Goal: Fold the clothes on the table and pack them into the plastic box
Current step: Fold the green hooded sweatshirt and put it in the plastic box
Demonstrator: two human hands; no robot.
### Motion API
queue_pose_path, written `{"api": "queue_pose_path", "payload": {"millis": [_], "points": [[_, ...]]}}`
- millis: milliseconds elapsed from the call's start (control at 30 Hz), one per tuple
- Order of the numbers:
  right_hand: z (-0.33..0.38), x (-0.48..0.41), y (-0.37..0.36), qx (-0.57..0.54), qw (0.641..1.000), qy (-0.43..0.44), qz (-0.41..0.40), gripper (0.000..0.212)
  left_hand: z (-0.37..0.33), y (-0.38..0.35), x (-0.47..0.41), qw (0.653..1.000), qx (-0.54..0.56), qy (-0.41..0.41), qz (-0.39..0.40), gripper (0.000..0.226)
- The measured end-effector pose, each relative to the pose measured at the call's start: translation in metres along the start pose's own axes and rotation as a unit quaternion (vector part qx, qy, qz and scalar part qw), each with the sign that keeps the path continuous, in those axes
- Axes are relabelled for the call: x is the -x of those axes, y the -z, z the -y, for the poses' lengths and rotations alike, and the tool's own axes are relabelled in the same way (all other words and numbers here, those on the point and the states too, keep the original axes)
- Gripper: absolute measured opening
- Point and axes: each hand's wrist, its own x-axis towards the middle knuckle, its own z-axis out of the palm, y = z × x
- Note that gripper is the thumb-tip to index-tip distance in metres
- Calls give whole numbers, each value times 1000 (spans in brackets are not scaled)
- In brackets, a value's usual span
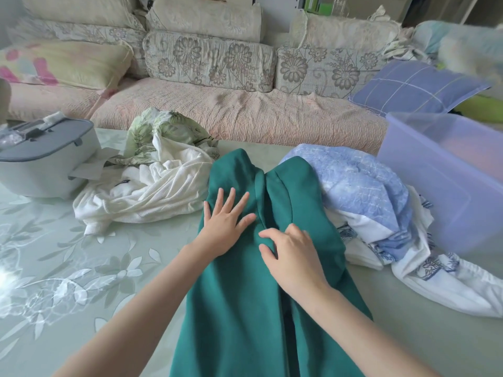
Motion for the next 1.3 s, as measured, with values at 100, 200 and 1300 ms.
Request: {"api": "queue_pose_path", "payload": {"millis": [100, 200, 1300], "points": [[-9, -7, 10, -31, 998, -50, -32, 32, -5, 0, -4, 1000, 11, -1, 14, 57], [-24, -12, 23, 24, 989, -138, 45, 38, -12, 2, -12, 999, -2, 16, 39, 58], [-99, -78, 14, 2, 992, -80, 95, 55, -15, 13, -51, 992, -91, 29, -77, 71]]}}
